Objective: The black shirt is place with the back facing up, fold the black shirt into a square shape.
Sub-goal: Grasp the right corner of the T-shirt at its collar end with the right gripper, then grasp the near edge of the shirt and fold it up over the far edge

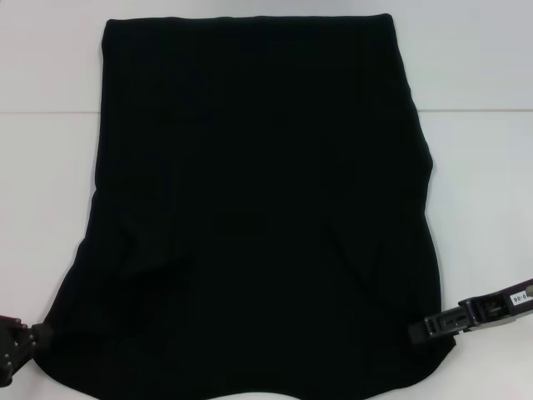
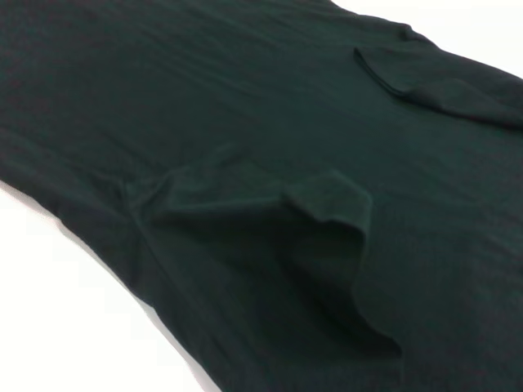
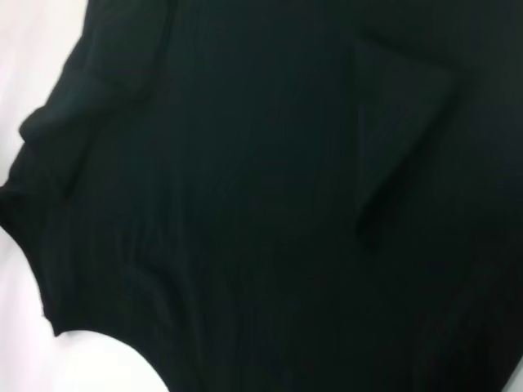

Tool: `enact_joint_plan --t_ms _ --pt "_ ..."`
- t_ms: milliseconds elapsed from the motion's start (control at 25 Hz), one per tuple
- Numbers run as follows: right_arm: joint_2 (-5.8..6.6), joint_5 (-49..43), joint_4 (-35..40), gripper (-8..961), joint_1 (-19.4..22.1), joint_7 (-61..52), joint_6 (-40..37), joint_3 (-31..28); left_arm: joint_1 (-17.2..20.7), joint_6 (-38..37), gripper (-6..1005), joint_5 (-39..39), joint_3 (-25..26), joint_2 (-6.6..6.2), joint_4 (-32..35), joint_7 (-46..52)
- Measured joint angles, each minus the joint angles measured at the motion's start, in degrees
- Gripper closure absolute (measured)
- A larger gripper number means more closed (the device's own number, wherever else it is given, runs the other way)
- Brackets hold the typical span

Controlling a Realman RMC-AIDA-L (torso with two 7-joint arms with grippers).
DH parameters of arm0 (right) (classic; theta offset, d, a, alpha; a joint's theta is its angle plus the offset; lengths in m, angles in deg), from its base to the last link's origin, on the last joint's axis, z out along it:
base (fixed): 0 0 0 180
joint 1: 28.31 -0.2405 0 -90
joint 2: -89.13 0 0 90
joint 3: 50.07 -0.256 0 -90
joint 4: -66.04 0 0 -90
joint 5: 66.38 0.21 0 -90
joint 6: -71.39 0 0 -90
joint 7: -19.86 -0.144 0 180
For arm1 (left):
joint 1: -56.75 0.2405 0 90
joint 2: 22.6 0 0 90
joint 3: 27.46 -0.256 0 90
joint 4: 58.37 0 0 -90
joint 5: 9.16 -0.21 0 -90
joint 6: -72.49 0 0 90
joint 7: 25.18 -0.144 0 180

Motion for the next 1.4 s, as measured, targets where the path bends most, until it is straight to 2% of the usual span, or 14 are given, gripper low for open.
enact_joint_plan --t_ms 200,520,720,960,1160,1400 --pt "-0.03 0.2 0.4 106 -0.2 0.1 -0.7 0.0 -0.2 0.0 1000 0.0 0.0 -0.02 0.0 0.0" --pt "-0.28 0.0 0.6 337 0.0 0.4 -0.2 -0.1 -0.4 0.0 1001 0.0 0.0 0.04 -0.1 0.1" --pt "-0.26 0.0 0.6 594 0.4 0.7 0.0 -0.1 -0.4 0.0 1001 0.0 0.0 0.07 -0.1 0.2" --pt "-0.25 0.2 0.6 801 1.1 1.4 0.1 -0.3 -0.4 -0.1 1001 0.0 0.0 0.07 -0.1 0.7" --pt "0.12 0.5 0.6 882 2.5 3.9 -0.7 -2.3 -0.3 -2.2 1001 0.0 0.0 -0.03 0.2 4.1" --pt "0.28 0.6 0.6 881 4.9 8.6 -3.5 -6.5 0.0 -7.0 1001 0.1 3.3 -0.15 0.1 5.4"
